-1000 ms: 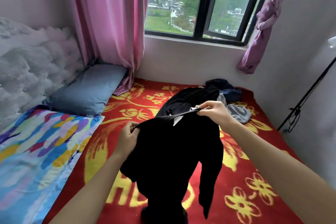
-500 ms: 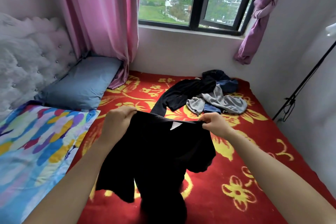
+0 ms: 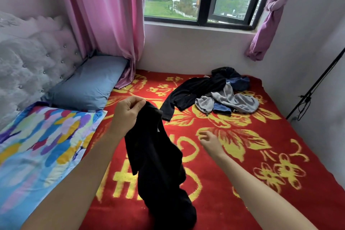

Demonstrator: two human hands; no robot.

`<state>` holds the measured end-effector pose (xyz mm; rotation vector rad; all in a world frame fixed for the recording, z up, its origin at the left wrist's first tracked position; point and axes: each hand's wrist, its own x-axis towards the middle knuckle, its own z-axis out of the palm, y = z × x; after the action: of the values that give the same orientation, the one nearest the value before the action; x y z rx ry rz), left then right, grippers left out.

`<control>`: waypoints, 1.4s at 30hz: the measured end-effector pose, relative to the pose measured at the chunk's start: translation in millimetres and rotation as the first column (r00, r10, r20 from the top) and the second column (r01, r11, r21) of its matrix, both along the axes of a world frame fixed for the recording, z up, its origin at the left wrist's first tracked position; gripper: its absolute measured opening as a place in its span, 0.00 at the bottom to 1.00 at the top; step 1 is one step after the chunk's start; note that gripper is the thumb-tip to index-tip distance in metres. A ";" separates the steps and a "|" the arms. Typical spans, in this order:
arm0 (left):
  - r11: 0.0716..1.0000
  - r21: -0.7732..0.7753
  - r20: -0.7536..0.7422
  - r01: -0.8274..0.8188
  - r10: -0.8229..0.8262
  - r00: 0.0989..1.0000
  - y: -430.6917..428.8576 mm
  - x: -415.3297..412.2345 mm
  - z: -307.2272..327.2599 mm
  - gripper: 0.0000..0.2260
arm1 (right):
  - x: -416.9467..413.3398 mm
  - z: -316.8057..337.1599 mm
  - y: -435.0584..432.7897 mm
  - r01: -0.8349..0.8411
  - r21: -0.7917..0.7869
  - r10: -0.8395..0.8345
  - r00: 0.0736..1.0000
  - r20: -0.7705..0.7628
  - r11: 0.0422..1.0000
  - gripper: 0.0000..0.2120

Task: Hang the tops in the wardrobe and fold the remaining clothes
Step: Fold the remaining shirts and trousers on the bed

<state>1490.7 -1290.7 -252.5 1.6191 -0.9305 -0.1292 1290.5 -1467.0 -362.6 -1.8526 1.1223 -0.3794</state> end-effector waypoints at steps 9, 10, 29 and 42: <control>0.998 -0.018 -0.062 0.063 -0.064 0.996 4.2 -0.2 10.6 0.12 | 27.2 -31.4 40.7 -0.571 -0.259 0.518 0.819 -0.248 0.779 0.27; 0.998 -0.029 -0.074 0.060 -0.062 0.995 6.3 0.7 12.4 0.12 | 26.9 -35.0 42.5 -0.582 -0.283 0.511 0.810 -0.287 0.763 0.26; 0.988 0.154 0.117 -0.003 -0.015 0.993 53.1 63.6 11.5 0.24 | -17.9 32.3 -43.5 -0.121 -0.354 0.133 0.991 0.010 0.927 0.03; 0.993 0.063 0.064 0.102 -0.106 0.992 36.7 52.3 17.7 0.24 | -43.8 118.0 -42.8 0.129 -0.671 0.034 0.974 0.224 0.730 0.06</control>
<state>1543.0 -1254.1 -234.8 1.6385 -1.0727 -0.1769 1246.7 -1509.8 -244.6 -2.3340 0.9340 -1.1335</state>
